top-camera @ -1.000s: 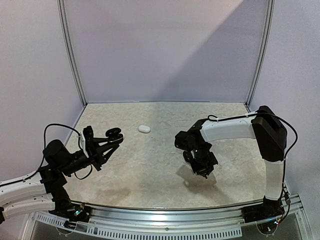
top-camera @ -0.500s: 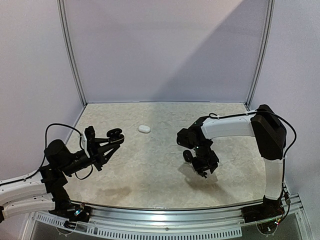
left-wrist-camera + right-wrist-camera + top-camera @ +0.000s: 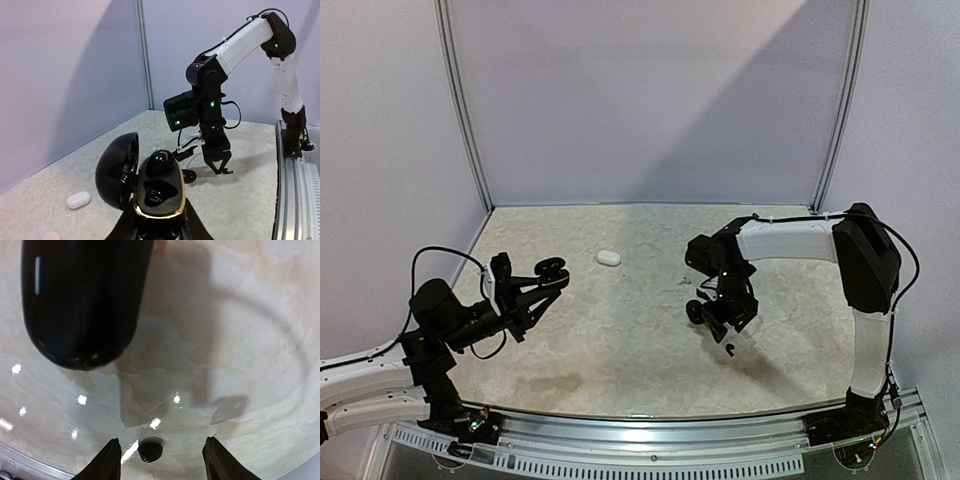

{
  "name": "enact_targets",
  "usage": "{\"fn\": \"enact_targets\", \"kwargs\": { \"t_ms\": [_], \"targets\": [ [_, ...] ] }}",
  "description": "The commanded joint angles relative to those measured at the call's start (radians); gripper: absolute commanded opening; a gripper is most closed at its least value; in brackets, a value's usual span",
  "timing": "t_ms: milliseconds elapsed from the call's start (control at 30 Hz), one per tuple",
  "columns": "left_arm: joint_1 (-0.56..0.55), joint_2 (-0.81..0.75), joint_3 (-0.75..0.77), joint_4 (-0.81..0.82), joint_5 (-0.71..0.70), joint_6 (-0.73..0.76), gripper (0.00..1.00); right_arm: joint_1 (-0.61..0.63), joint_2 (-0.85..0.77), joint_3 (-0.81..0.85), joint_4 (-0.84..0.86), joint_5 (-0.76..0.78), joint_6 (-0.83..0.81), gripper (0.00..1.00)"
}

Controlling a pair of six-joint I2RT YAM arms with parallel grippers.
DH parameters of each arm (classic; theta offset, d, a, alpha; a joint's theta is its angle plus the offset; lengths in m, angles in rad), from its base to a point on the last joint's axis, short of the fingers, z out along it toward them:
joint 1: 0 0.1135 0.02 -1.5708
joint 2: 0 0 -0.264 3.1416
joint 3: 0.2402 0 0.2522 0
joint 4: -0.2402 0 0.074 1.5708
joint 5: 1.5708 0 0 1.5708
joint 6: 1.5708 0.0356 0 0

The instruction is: Insert the wireless bluetooth earbuds into the charging case

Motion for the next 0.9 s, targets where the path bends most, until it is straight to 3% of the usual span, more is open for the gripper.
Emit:
{"fn": "enact_targets", "kwargs": {
  "t_ms": [0,367,700,867],
  "targets": [
    [0.012,0.007,-0.016,0.019,0.013,0.004,0.0,-0.035,-0.064,-0.047,0.063,-0.088,-0.173,0.57],
    [0.013,0.015,-0.018,0.02,0.021,0.005,0.0,-0.065,-0.085,-0.165,0.123,-0.124,-0.202,0.5],
    [0.014,0.013,-0.019,0.019,0.027,0.006,0.0,-0.065,-0.084,-0.204,0.131,-0.116,-0.177,0.32],
    [0.014,0.012,-0.019,0.02,0.027,0.006,0.0,-0.065,-0.087,-0.204,0.12,-0.104,-0.147,0.31]
  ]
}}
